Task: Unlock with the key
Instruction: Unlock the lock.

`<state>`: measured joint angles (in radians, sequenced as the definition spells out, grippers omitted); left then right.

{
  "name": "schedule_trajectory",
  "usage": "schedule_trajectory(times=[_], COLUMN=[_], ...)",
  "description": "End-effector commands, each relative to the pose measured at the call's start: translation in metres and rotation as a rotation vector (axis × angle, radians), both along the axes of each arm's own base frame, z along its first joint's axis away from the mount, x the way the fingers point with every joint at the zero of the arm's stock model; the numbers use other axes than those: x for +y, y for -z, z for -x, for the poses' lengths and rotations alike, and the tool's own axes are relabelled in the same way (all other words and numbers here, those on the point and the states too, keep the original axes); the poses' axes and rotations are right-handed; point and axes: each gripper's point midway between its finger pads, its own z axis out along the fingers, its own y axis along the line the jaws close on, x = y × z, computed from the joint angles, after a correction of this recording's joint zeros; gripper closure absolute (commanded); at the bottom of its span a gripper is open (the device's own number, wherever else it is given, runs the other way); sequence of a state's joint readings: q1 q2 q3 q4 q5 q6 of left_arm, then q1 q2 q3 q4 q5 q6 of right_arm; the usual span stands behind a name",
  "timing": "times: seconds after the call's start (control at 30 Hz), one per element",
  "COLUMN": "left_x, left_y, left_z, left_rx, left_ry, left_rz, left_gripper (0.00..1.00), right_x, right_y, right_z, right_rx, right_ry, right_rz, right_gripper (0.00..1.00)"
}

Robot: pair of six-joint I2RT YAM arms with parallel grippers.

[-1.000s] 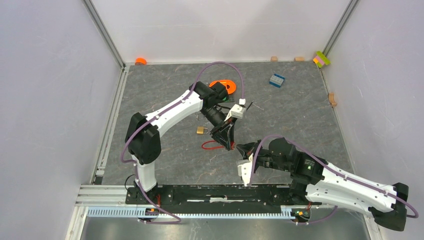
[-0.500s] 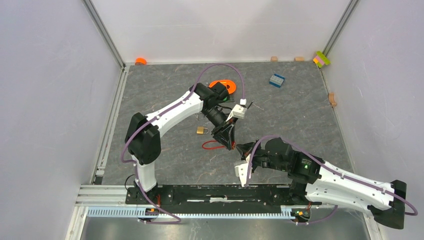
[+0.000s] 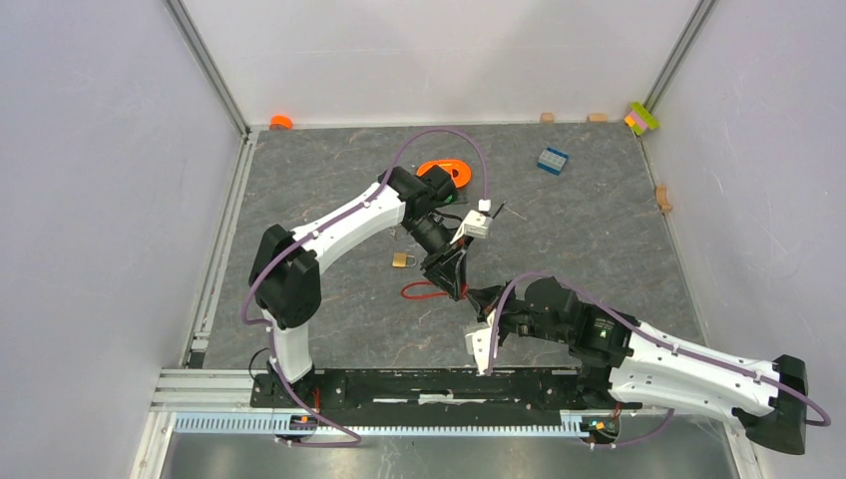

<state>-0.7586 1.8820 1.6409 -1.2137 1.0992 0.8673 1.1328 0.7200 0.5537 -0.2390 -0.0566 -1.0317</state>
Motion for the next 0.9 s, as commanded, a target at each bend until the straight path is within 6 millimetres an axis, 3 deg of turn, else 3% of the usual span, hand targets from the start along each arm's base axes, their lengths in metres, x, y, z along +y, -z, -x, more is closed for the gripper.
schedule_trajectory(times=[0.0, 0.3, 0.4, 0.53, 0.6, 0.7, 0.87], left_x=[-0.008, -0.004, -0.001, 0.0, 0.001, 0.001, 0.001], left_y=[-0.041, -0.04, -0.038, -0.035, -0.033, -0.031, -0.028], left_z=[0.013, 0.014, 0.012, 0.006, 0.004, 0.003, 0.002], left_rx=[-0.012, -0.041, -0.056, -0.074, -0.081, -0.08, -0.083], left_ry=[0.026, 0.035, 0.028, -0.001, -0.007, -0.008, -0.011], left_rz=[0.146, 0.14, 0.131, 0.115, 0.106, 0.1, 0.089], left_gripper=[0.98, 0.98, 0.98, 0.98, 0.98, 0.98, 0.98], right_x=[0.019, 0.018, 0.01, 0.0, -0.005, -0.01, -0.012], right_y=[-0.007, -0.008, -0.011, -0.014, -0.016, -0.022, -0.028], right_z=[0.01, 0.002, -0.003, -0.007, -0.01, -0.013, -0.013], right_rx=[0.005, -0.001, -0.007, -0.006, -0.008, -0.014, -0.014], right_ry=[-0.075, -0.021, 0.011, 0.045, 0.06, 0.079, 0.078], right_rz=[-0.094, -0.125, -0.124, -0.138, -0.141, -0.161, -0.167], right_gripper=[1.0, 1.0, 0.88, 0.6, 0.55, 0.54, 0.62])
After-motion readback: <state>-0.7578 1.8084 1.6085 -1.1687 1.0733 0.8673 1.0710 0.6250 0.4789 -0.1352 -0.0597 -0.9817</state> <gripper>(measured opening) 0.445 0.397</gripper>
